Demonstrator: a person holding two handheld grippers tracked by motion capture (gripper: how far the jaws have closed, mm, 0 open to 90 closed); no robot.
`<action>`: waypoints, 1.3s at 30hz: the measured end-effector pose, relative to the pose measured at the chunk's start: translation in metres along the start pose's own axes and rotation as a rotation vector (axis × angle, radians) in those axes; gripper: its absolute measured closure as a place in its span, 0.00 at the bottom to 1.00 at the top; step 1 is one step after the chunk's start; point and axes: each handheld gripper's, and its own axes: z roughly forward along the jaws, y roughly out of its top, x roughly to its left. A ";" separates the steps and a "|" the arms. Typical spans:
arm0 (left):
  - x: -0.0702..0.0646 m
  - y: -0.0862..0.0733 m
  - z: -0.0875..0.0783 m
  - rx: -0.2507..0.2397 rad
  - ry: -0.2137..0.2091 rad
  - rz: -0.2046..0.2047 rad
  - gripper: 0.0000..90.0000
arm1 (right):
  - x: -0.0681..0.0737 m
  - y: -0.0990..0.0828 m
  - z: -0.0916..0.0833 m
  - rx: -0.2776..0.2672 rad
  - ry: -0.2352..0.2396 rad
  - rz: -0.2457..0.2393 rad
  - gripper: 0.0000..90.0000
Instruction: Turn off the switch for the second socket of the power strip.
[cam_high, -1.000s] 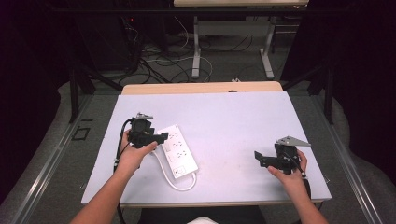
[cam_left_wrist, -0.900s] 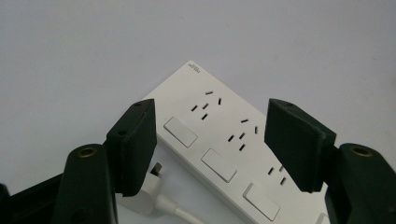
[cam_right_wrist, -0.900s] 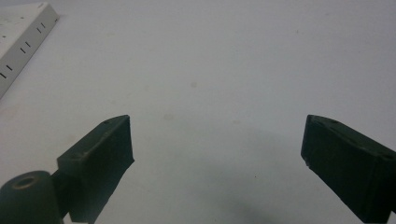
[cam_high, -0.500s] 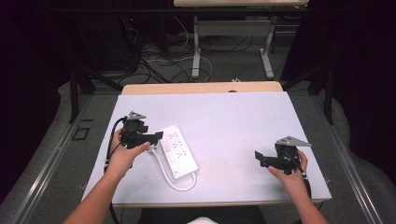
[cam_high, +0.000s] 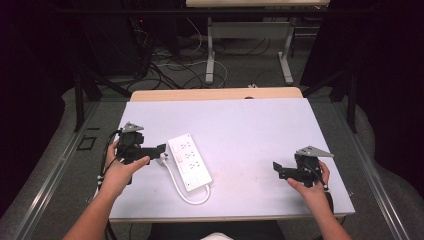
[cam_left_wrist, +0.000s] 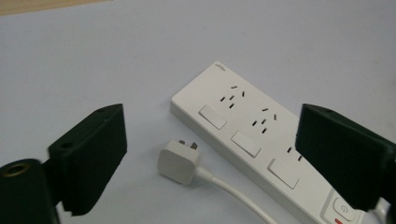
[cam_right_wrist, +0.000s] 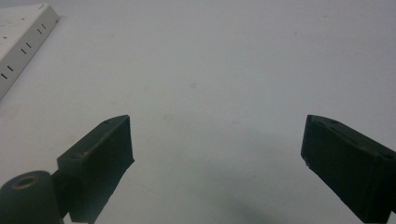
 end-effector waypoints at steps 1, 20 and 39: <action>0.001 0.000 -0.002 0.006 0.000 0.003 0.05 | 0.000 0.000 0.000 -0.001 0.000 0.000 0.09; 0.026 -0.024 -0.034 -0.100 0.013 -0.076 0.00 | 0.000 0.000 -0.001 -0.003 -0.003 -0.001 0.09; 0.046 -0.057 -0.045 -0.129 0.040 -0.125 0.00 | -0.001 0.000 -0.001 -0.003 -0.005 -0.004 0.09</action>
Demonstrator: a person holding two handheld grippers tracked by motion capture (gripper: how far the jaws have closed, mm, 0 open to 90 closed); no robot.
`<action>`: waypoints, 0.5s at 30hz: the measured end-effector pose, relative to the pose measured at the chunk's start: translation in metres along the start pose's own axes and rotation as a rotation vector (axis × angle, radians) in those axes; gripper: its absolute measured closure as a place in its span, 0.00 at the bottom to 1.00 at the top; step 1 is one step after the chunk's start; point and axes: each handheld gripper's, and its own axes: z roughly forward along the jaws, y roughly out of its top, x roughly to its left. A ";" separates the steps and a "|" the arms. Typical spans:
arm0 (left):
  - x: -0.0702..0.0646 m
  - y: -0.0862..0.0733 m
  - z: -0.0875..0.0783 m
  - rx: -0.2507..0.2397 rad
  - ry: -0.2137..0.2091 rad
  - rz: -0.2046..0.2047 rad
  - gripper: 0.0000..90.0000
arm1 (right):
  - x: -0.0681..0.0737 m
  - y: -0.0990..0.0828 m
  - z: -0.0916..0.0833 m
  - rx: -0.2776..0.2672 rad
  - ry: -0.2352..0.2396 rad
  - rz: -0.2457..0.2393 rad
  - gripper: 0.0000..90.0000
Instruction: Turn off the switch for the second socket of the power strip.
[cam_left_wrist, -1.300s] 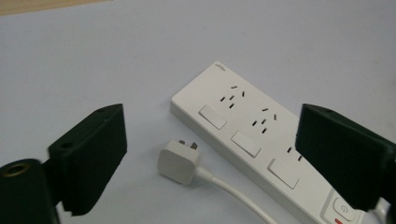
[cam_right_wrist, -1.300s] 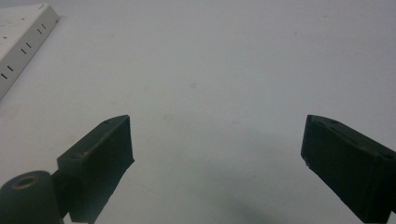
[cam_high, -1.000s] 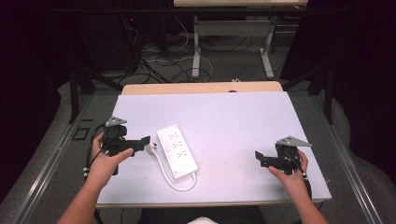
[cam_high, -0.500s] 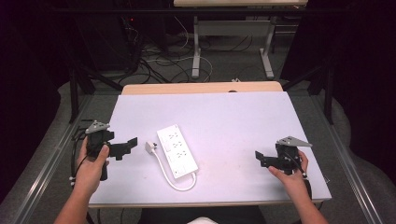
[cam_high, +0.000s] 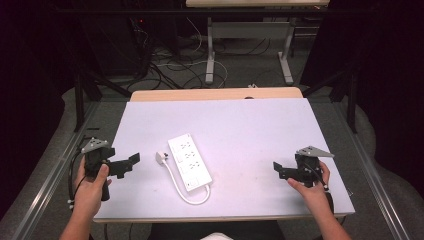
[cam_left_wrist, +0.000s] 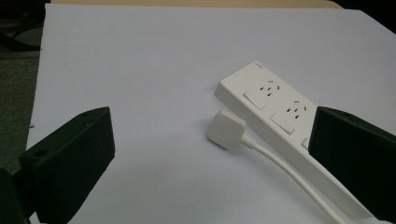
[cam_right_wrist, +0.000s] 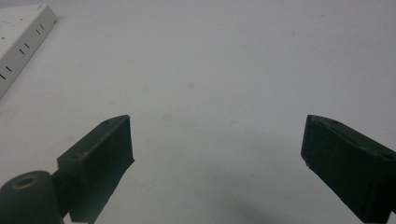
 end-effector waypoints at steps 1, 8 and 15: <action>0.001 -0.002 0.000 0.001 0.000 0.000 0.00 | 0.000 0.000 0.000 0.000 0.000 0.000 0.09; 0.008 -0.016 0.003 0.004 0.006 -0.019 0.01 | 0.000 0.000 0.000 -0.001 -0.001 0.000 0.09; 0.014 -0.030 0.011 0.003 0.019 -0.033 0.01 | 0.000 0.000 0.001 0.001 -0.001 0.003 0.09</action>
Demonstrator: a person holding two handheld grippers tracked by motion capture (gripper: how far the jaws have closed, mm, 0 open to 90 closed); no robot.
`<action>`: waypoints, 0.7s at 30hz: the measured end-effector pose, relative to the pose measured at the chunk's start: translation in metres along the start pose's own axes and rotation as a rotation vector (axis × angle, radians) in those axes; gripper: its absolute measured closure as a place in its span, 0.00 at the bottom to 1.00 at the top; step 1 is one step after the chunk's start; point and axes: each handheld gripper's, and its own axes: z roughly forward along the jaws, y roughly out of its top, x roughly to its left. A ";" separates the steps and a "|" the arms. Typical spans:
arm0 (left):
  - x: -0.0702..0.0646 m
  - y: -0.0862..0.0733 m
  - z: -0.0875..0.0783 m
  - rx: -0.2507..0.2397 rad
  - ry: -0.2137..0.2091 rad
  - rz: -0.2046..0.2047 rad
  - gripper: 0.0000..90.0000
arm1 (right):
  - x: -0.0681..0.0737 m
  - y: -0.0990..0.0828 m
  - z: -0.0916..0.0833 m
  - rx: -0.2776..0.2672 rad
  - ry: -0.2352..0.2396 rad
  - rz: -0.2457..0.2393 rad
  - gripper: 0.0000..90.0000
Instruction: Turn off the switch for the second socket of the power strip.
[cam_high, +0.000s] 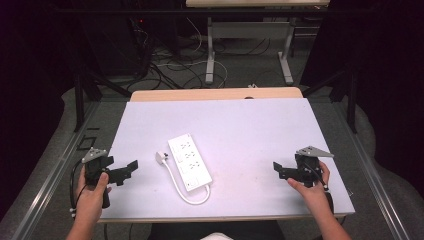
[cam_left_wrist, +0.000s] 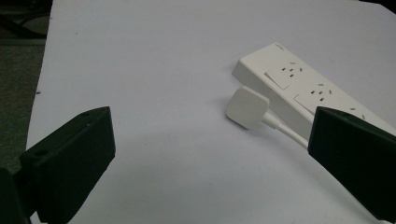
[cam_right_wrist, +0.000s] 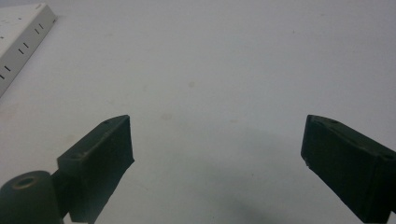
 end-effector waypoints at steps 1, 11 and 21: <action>0.001 -0.002 0.001 0.007 0.001 -0.001 0.01 | 0.000 0.000 0.000 -0.001 0.000 0.000 0.09; 0.008 -0.014 0.008 -0.001 0.020 -0.002 0.01 | 0.000 0.000 0.000 0.000 0.002 -0.003 0.09; 0.015 -0.024 0.013 0.015 0.037 -0.010 0.01 | 0.000 -0.001 0.001 0.005 0.000 0.001 0.09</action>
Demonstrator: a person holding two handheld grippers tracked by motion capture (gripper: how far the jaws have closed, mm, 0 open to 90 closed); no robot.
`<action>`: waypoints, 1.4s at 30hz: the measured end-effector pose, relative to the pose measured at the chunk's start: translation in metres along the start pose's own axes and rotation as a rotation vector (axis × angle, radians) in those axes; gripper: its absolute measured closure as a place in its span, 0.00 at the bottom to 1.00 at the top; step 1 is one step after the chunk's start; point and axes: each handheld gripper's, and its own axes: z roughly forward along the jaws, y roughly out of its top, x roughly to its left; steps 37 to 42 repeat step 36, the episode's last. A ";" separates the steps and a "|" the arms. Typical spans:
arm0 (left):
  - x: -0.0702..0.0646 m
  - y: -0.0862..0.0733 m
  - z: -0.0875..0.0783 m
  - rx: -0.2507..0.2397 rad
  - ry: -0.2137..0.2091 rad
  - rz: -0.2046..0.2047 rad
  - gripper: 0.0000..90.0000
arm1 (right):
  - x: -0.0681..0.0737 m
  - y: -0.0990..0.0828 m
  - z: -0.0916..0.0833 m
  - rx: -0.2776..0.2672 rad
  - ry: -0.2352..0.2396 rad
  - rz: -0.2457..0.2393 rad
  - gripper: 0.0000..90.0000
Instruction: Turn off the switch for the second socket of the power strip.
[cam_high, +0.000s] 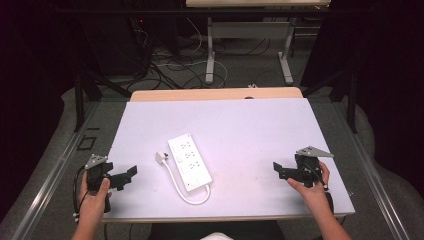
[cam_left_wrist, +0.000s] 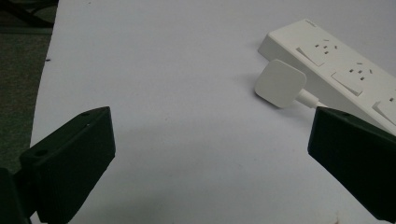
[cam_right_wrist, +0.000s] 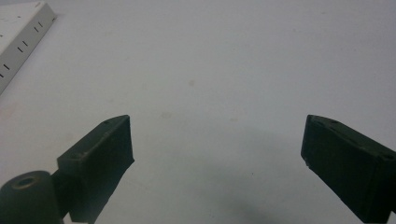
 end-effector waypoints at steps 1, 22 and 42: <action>0.001 -0.001 0.000 0.011 0.000 0.003 0.01 | 0.000 0.000 0.000 0.000 0.000 -0.001 0.09; 0.005 -0.013 0.010 0.050 0.013 0.005 0.01 | 0.001 -0.001 0.002 0.000 -0.005 -0.014 0.09; 0.007 -0.014 0.013 0.037 0.021 -0.008 0.01 | 0.000 -0.002 0.003 0.008 0.001 -0.016 0.09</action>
